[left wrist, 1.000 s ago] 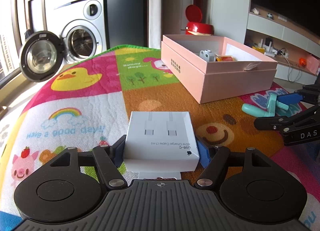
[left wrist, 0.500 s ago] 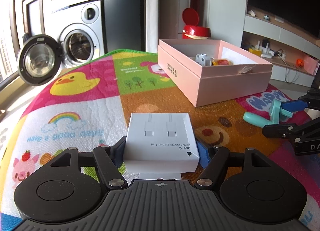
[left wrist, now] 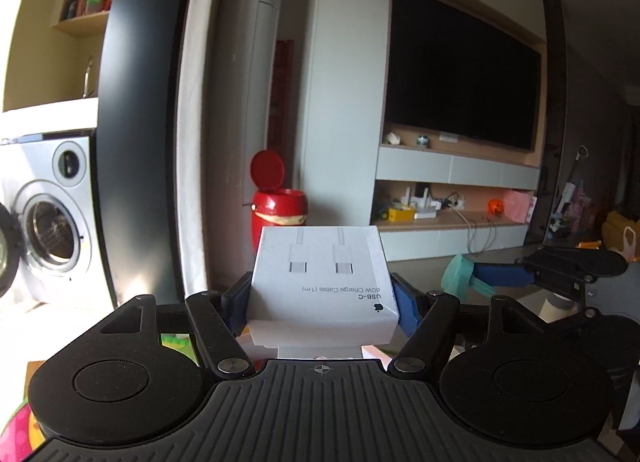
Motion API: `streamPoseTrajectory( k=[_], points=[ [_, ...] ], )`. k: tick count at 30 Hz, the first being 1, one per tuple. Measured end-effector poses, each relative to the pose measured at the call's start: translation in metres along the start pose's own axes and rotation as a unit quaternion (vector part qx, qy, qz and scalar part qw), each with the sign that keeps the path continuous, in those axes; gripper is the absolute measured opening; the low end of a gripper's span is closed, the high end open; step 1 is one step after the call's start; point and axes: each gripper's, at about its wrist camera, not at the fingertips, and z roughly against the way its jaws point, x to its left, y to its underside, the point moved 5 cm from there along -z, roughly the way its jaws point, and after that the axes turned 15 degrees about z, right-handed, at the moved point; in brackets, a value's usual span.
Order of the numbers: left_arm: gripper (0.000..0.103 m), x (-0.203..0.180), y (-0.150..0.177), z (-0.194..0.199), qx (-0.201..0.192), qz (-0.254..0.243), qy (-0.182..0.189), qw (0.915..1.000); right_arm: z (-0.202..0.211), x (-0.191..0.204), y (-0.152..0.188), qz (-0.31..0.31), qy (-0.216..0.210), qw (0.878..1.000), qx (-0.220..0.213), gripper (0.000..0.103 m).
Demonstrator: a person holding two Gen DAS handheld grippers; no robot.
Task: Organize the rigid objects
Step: 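Carry the charger box and teal crank over the pink box and release both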
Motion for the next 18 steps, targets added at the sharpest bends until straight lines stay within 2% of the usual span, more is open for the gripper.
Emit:
streamPoseTrajectory(
  k=[1, 3, 6, 8, 13, 18],
  points=[
    [0.075, 0.002, -0.006, -0.017, 0.013, 0.007, 0.003, 0.9999, -0.013, -0.001, -0.002, -0.003, -0.009, 1.0, -0.001, 0.066],
    [0.075, 0.012, -0.006, -0.05, 0.036, 0.023, -0.008, 0.9991, -0.039, 0.001, 0.006, -0.019, -0.013, 0.999, 0.026, 0.074],
    [0.071, 0.032, 0.017, -0.079, 0.059, 0.041, -0.04, 0.9966, -0.05, 0.011, 0.033, -0.037, -0.033, 0.997, 0.062, 0.074],
    [0.071, 0.041, 0.034, -0.081, 0.068, 0.05, -0.044, 0.9954, -0.047, 0.022, 0.056, -0.038, -0.039, 0.995, 0.083, 0.074],
    [0.071, 0.057, 0.078, -0.048, 0.067, 0.066, -0.064, 0.9935, -0.037, 0.05, 0.106, -0.023, -0.029, 0.989, 0.143, 0.074],
    [0.071, 0.057, 0.136, 0.001, 0.104, 0.036, -0.114, 0.9873, -0.034, 0.067, 0.139, -0.043, -0.034, 0.98, 0.189, 0.074]
  ],
)
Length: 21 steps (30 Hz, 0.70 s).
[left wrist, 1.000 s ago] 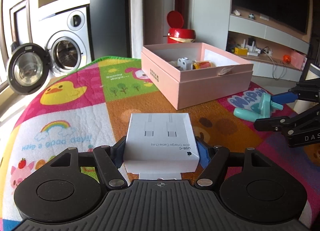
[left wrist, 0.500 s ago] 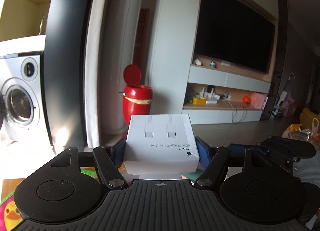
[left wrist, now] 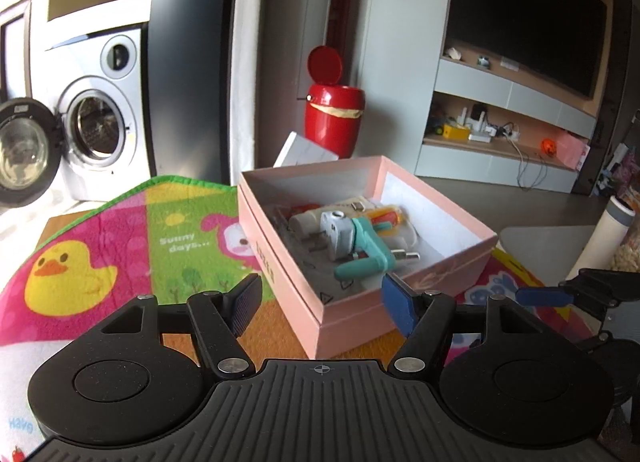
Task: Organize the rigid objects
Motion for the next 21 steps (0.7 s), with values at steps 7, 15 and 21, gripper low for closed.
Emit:
streamPoseTrajectory(
  k=[7, 15, 21],
  points=[
    [0.071, 0.015, 0.024, 0.027, 0.002, 0.05, 0.01, 0.9987, 0.018, -0.013, -0.026, -0.037, -0.025, 0.998, -0.047, 0.074],
    [0.071, 0.023, 0.034, 0.024, 0.008, 0.067, 0.009, 0.9977, 0.008, 0.0, -0.029, -0.036, -0.05, 0.998, -0.028, 0.075],
    [0.071, 0.024, 0.052, 0.018, 0.019, 0.057, -0.033, 0.9977, -0.001, 0.007, -0.01, -0.049, -0.043, 0.998, 0.006, 0.075]
  ],
)
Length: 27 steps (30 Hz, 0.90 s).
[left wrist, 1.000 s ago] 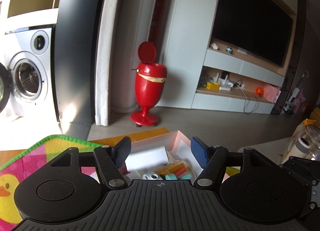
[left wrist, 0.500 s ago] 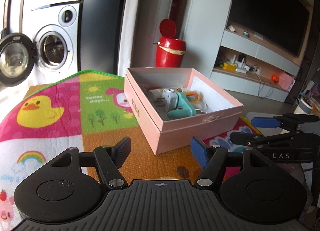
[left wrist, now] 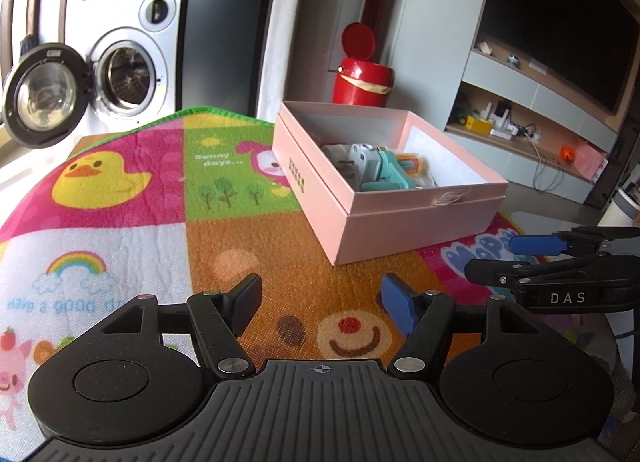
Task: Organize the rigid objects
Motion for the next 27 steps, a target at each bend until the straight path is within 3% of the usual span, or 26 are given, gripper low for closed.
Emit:
streamPoseTrajectory(
  k=[6, 9, 12, 17, 27],
  points=[
    [0.072, -0.003, 0.027, -0.015, 0.028, -0.012, -0.052, 0.9982, -0.01, 0.012, 0.023, -0.011, 0.012, 0.999, 0.037, 0.077],
    [0.079, -0.012, 0.035, -0.02, 0.009, -0.037, -0.071, 0.9968, -0.011, 0.015, 0.026, -0.012, 0.048, 0.998, 0.026, 0.089],
    [0.086, -0.015, 0.039, -0.021, -0.007, -0.025, -0.076, 0.9968, -0.016, 0.007, 0.028, -0.037, 0.057, 0.997, 0.036, 0.101],
    [0.084, -0.016, 0.039, -0.02, -0.029, 0.003, -0.093, 0.9952, -0.017, 0.005, 0.031, -0.04, 0.061, 0.997, 0.026, 0.103],
    [0.082, -0.016, 0.039, -0.021, -0.037, 0.0, -0.112, 0.993, -0.014, 0.005, 0.037, -0.049, 0.067, 0.997, 0.002, 0.103]
  ],
)
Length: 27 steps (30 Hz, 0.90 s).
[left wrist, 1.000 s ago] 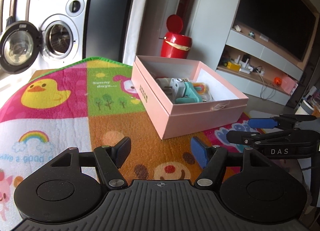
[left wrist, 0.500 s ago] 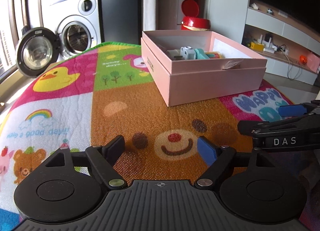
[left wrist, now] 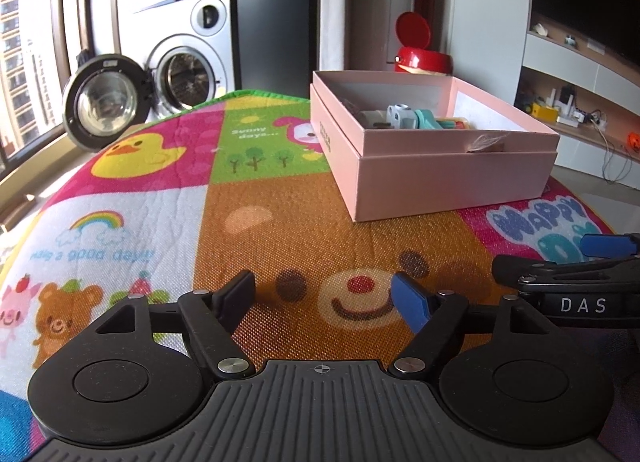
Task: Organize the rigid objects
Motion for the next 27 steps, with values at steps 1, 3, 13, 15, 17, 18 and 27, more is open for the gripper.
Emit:
streamPoseTrajectory(
  k=[1, 3, 13, 15, 17, 18, 27],
  points=[
    [0.082, 0.0005, 0.0, -0.0002, 0.0, 0.002, 0.001, 1.0, 0.0004, 0.0001, 0.0003, 0.0, 0.0, 1.0, -0.001, 0.103],
    [0.082, 0.0004, -0.0001, -0.0006, 0.0, 0.002, 0.0, 1.0, 0.0006, 0.0005, 0.0003, 0.001, 0.001, 1.0, 0.0, 0.103],
    [0.083, 0.0, 0.0002, -0.0026, -0.001, 0.001, -0.002, 1.0, 0.0006, 0.0008, 0.0005, 0.001, 0.001, 1.0, 0.0, 0.103],
    [0.083, 0.0002, 0.0003, -0.0027, -0.001, 0.0, -0.002, 1.0, 0.0006, 0.0008, 0.0004, 0.001, 0.001, 1.0, 0.0, 0.103],
    [0.083, 0.0009, 0.0002, -0.0027, 0.0, 0.002, -0.001, 1.0, 0.0006, 0.0007, 0.0004, 0.0, 0.001, 1.0, 0.0, 0.103],
    [0.083, 0.001, 0.0002, -0.0028, 0.0, 0.002, 0.0, 1.0, 0.0007, 0.0009, 0.0005, 0.001, 0.001, 1.0, 0.0, 0.103],
    [0.083, 0.0008, 0.0008, -0.003, -0.001, 0.002, 0.0, 1.0, 0.0007, 0.001, 0.0004, 0.0, 0.001, 1.0, 0.0, 0.103]
  ],
)
